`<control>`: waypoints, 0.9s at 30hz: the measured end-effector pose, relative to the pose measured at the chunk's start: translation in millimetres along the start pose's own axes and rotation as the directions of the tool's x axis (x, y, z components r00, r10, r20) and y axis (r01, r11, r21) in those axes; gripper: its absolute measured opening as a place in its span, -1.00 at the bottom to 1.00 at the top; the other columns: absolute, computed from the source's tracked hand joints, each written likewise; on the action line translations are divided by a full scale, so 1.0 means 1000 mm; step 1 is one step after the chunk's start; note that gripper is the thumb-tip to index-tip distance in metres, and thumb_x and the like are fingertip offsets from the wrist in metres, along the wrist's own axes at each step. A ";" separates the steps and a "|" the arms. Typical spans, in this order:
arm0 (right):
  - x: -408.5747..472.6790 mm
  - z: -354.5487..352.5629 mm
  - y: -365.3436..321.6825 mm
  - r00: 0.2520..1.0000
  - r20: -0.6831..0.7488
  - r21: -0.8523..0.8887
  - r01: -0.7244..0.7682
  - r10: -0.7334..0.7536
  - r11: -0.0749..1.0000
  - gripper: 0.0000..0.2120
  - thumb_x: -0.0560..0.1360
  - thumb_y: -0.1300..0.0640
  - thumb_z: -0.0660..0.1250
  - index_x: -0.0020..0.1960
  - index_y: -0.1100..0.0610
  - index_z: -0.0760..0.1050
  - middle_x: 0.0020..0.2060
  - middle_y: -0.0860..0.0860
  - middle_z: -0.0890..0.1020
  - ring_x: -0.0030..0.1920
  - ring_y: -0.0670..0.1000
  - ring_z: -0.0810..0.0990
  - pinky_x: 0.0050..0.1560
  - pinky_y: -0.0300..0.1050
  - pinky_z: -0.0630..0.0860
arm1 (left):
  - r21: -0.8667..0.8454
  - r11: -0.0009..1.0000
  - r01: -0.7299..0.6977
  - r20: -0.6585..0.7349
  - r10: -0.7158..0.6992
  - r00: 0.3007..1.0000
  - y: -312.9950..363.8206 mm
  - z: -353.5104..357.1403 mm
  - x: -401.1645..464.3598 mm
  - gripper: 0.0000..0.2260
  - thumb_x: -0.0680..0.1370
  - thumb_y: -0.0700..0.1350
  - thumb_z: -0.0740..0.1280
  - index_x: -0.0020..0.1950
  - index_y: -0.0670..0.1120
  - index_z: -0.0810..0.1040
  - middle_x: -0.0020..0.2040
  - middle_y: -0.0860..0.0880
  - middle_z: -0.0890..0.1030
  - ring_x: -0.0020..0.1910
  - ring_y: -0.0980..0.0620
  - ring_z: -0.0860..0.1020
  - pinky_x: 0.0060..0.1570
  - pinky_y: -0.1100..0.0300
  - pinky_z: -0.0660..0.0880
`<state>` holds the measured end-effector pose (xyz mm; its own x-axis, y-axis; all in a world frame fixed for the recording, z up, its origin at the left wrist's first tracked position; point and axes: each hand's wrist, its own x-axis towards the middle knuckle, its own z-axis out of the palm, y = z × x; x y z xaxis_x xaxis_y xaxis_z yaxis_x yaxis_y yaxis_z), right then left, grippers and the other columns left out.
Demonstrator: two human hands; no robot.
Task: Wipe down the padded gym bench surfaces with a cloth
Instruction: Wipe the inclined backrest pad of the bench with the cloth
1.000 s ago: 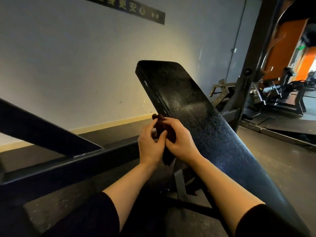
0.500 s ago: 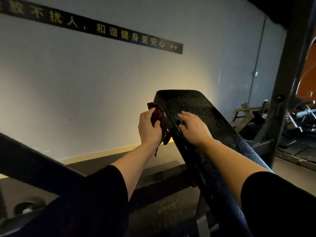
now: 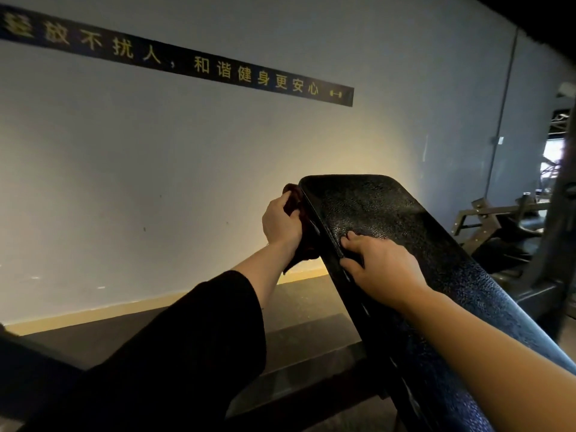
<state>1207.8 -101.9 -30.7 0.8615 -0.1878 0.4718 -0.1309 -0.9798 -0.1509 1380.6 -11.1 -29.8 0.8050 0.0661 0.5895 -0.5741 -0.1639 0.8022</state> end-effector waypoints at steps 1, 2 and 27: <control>0.000 -0.001 0.000 1.000 -0.006 -0.002 -0.001 0.001 1.000 -0.57 0.59 -0.07 0.17 0.45 -0.11 0.30 0.46 -0.21 0.27 0.38 0.03 0.38 0.29 0.01 0.40 | -0.010 1.000 -0.015 0.002 0.015 1.000 0.000 0.002 0.004 -0.59 0.55 -0.30 0.26 0.38 -0.02 0.46 0.31 -0.02 0.51 0.28 0.01 0.45 0.23 0.29 0.27; 0.000 -0.001 0.001 1.000 -0.011 -0.003 0.001 -0.001 1.000 -0.58 0.59 -0.08 0.17 0.45 -0.12 0.29 0.46 -0.22 0.27 0.38 0.03 0.38 0.28 0.01 0.41 | -0.015 0.999 -0.042 0.005 0.042 0.999 -0.001 0.002 0.004 -0.58 0.55 -0.31 0.24 0.38 -0.02 0.46 0.30 -0.01 0.53 0.27 0.01 0.46 0.25 0.27 0.30; 0.000 0.006 0.001 0.999 -0.049 -0.025 0.002 -0.003 1.000 -0.57 0.60 -0.07 0.16 0.46 -0.13 0.27 0.46 -0.22 0.26 0.40 0.00 0.35 0.26 0.02 0.41 | -0.016 0.986 -0.169 -0.050 0.168 0.985 -0.008 0.003 -0.023 -0.77 0.48 -0.26 0.33 0.09 -0.02 0.51 -0.01 -0.03 0.59 -0.04 0.04 0.54 0.01 0.13 0.48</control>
<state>1210.6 -102.7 -36.4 0.8368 -0.1876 0.5144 -0.1412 -0.9816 -0.1283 1366.8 -13.7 -50.3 0.6889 0.0868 0.7196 -0.7039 -0.1566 0.6928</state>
